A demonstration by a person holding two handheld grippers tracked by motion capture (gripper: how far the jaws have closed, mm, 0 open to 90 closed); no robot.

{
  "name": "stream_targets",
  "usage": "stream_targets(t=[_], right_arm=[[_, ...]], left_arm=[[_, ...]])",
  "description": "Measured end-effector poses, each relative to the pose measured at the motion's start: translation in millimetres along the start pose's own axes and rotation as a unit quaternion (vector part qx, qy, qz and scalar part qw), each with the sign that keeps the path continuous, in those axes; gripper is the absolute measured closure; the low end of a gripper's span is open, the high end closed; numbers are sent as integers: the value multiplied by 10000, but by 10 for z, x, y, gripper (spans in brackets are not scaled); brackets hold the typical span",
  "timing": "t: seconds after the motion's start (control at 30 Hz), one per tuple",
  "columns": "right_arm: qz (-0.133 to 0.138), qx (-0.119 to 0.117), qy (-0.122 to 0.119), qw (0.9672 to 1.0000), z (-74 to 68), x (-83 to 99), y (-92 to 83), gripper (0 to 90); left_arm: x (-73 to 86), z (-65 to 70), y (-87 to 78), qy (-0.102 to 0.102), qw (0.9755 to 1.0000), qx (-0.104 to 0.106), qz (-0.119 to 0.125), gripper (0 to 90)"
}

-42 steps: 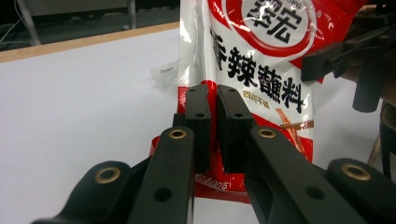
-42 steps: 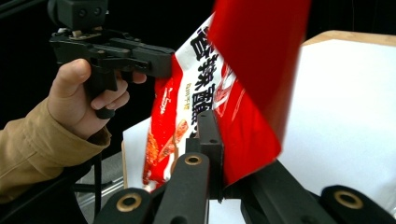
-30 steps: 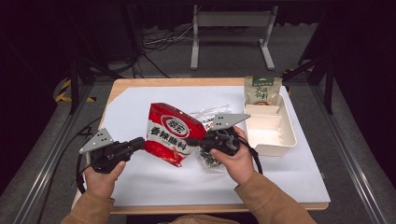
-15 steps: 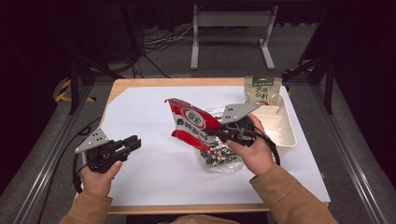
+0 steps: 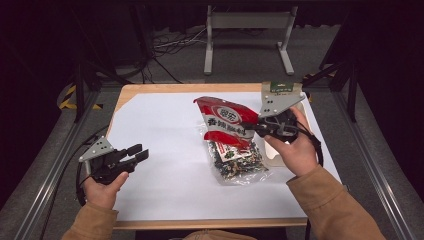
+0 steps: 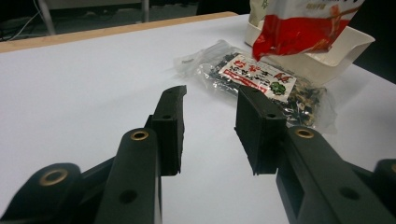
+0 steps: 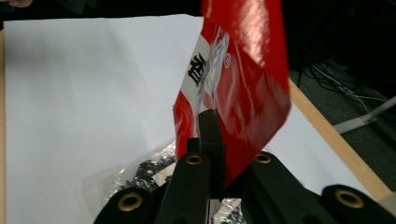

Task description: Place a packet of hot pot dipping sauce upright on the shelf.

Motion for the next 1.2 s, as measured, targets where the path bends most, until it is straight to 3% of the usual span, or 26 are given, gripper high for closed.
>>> stream_targets(t=[0.43, 0.63, 1.2], right_arm=[[-52, 472, -49, 9989, 284, 103, -278, 898], [7, 732, 59, 9973, 458, 192, -436, 898], [-94, 1043, 285, 9941, 845, 420, -668, 897]], left_arm=[[36, -56, 17, -49, 9999, -83, -94, 583], [68, -104, 15, -77, 9997, -192, -103, 523], [150, -268, -15, -47, 9983, -561, -131, 462]])
Point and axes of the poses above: each handheld gripper's, and its own axes: y roughly forward along the jaws, x roughly out of its underside, z roughly to its right, the point moved 1 cm from there along y, roughly forward along the jaws, and after that the axes turned 6 degrees about -z, right-handed, at the moved point
